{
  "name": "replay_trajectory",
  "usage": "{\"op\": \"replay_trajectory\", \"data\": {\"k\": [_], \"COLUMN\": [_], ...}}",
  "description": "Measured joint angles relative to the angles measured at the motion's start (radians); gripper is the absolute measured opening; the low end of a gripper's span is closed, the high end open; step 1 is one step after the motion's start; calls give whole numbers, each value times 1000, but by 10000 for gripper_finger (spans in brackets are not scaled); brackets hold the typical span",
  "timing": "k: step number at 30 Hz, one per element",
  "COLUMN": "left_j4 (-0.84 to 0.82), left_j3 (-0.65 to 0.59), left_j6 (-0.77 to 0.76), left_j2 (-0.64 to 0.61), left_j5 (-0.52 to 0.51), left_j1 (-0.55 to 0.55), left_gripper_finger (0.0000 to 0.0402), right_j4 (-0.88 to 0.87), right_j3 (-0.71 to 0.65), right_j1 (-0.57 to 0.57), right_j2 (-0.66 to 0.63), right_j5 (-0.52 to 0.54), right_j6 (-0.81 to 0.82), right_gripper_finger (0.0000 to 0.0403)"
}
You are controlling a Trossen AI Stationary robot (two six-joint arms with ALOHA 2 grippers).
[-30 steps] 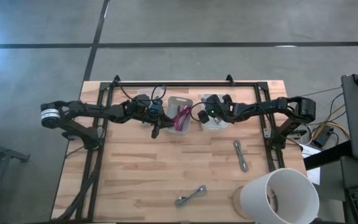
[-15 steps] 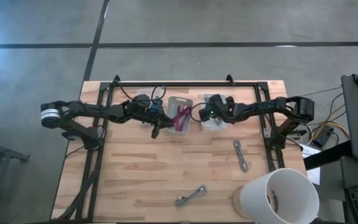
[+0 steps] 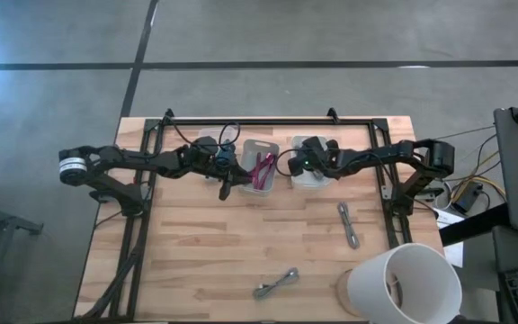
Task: Pick & Place USB Port
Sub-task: Put the top white charger cable into the white bin
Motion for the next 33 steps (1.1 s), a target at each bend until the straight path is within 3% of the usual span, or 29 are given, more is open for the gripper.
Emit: {"op": "replay_trajectory", "data": {"k": [7, 13, 22, 33], "left_j4": [0, 0, 0, 0], "left_j3": [0, 0, -1, -1], "left_j6": [0, 0, 0, 0], "left_j2": [0, 0, 0, 0], "left_j5": [0, 0, 0, 0], "left_j1": [1, 1, 0, 0], "left_gripper_finger": [90, 90, 90, 90], "right_j4": [-1, -132, -549, -794], "right_j3": [19, 20, 19, -1], "right_j1": [31, 110, 306, 522], "right_j2": [-92, -263, -452, -372], "right_j5": [-12, -113, -129, -347], "right_j6": [-75, -84, 273, 740], "right_gripper_finger": [86, 82, 93, 99]}}
